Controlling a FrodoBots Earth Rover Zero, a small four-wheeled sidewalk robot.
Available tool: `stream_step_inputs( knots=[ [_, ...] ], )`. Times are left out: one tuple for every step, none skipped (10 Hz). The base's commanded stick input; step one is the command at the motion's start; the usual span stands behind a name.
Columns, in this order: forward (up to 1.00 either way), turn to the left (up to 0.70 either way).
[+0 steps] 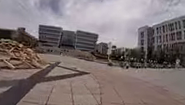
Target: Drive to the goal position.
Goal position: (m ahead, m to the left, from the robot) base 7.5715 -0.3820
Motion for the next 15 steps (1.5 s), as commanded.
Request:
stream_step_inputs(
  knots=[
    [0.70, 0.13],
    [0.70, 0.13],
    [0.70, 0.13],
    [0.70, 0.13],
    [0.70, 0.13],
    [0.70, 0.13],
    [0.70, 0.13],
    [0.70, 0.13],
    [0.70, 0.13],
    [0.70, 0.13],
    [0.70, 0.12],
    [0.70, 0.12],
    [0.70, 0.11],
    [0.70, 0.05],
    [0.70, 0.02]
  ],
)
